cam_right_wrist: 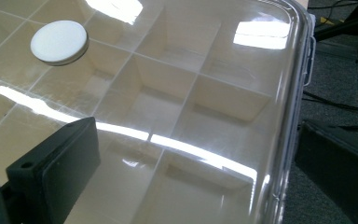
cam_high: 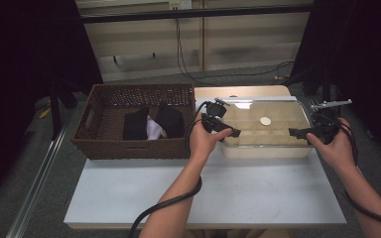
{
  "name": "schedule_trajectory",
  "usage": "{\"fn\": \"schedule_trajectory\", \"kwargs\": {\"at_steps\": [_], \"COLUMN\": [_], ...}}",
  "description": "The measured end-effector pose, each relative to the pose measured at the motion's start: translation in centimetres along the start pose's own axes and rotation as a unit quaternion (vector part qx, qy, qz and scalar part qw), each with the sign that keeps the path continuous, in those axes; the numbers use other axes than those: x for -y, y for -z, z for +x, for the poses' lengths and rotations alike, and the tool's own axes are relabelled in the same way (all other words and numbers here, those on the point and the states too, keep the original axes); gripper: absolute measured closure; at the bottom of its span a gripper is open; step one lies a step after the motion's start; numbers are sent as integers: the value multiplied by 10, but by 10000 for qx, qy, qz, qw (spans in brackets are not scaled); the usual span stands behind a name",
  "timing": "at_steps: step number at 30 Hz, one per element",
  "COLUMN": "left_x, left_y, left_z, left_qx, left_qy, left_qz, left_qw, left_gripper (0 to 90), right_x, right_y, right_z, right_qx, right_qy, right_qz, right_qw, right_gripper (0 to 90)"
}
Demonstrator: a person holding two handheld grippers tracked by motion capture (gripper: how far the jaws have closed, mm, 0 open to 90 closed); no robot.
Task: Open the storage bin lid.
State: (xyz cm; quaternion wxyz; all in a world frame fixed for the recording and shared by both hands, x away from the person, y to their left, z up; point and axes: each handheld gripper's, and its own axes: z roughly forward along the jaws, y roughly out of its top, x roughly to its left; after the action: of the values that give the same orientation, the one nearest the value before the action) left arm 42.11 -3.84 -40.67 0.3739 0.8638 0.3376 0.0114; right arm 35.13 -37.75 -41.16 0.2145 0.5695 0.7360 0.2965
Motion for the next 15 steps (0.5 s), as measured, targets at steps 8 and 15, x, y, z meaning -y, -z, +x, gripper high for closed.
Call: {"fn": "schedule_trajectory", "kwargs": {"at_steps": [8, 15], "left_x": [1, 2], "left_y": [-5, -5], "left_z": [2, 3], "left_qx": [-74, -70], "left_qy": [151, 228], "left_qz": [35, 49], "left_qw": [9999, 9997], "left_gripper": [136, 147], "right_x": [-2, -1], "right_y": [-2, -7], "right_z": [-8, -16], "right_qx": [-32, -224], "right_qy": [-251, -637], "right_qz": [101, 99], "right_qw": [9996, 9977], "right_gripper": [0, 0]}}
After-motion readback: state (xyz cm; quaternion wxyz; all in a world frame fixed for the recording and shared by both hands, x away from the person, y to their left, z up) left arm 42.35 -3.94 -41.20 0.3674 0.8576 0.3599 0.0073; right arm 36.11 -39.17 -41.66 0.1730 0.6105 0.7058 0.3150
